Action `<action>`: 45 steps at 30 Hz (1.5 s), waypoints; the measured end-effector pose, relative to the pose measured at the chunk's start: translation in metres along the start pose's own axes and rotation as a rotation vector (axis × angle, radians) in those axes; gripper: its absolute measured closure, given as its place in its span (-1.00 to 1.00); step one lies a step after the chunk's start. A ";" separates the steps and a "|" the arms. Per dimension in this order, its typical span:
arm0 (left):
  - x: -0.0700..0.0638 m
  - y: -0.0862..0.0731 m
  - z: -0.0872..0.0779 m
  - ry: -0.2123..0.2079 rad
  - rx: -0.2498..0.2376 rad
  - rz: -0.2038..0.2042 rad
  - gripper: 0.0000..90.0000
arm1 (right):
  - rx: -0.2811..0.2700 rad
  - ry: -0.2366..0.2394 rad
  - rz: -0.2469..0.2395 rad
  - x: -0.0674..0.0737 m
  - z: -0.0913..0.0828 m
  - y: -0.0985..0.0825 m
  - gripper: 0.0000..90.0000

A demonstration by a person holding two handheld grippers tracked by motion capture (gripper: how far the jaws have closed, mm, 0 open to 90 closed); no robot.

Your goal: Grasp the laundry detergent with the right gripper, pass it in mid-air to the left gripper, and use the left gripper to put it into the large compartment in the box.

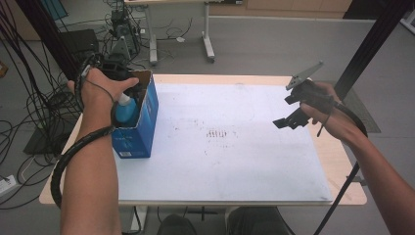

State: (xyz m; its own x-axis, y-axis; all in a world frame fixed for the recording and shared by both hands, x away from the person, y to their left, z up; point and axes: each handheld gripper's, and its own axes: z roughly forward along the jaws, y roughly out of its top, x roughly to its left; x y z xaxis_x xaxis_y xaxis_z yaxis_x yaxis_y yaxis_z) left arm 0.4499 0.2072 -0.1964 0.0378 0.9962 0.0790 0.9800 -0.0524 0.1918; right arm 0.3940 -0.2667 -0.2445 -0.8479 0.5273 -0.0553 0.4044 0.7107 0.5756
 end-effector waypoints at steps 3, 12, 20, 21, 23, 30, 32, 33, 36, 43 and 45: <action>-0.011 0.004 -0.010 -0.006 -0.040 0.017 -0.51 | 0.011 -0.002 -0.006 0.000 0.001 0.002 -0.97; -0.056 0.025 -0.026 -0.026 -0.090 0.098 -0.60 | 0.031 -0.004 -0.016 -0.004 0.000 0.006 -0.97; -0.094 0.040 -0.022 -0.042 -0.077 0.158 -0.62 | 0.060 0.003 -0.024 -0.007 0.003 0.006 -0.97; -0.098 0.041 -0.022 -0.046 -0.078 0.167 -0.62 | 0.066 0.004 -0.024 -0.008 0.004 0.006 -0.97; -0.105 0.044 -0.023 -0.052 -0.083 0.174 -0.63 | 0.072 0.005 -0.022 -0.008 0.004 0.006 -0.97; -0.119 0.048 -0.022 -0.073 -0.084 0.195 -0.63 | 0.080 0.009 -0.030 -0.007 0.003 0.009 -0.97; -0.121 0.048 -0.021 -0.075 -0.083 0.199 -0.63 | 0.083 0.008 -0.029 -0.007 0.003 0.009 -0.97; -0.122 0.048 -0.020 -0.076 -0.083 0.202 -0.64 | 0.085 0.007 -0.031 -0.007 0.003 0.008 -0.97; -0.123 0.048 -0.018 -0.081 -0.082 0.204 -0.64 | 0.087 0.009 -0.027 -0.006 0.004 0.008 -0.97; -0.124 0.047 -0.016 -0.088 -0.080 0.208 -0.63 | 0.091 0.010 -0.031 -0.005 0.004 0.007 -0.97; -0.124 0.047 -0.016 -0.085 -0.080 0.212 -0.63 | 0.094 0.010 -0.033 -0.004 0.005 0.007 -0.97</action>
State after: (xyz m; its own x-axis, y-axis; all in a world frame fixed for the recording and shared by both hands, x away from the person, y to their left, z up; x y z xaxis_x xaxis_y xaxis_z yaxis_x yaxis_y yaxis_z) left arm 0.4878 0.0798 -0.1815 0.2610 0.9643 0.0438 0.9299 -0.2633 0.2568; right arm 0.4017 -0.2613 -0.2438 -0.8647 0.4982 -0.0644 0.4058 0.7683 0.4949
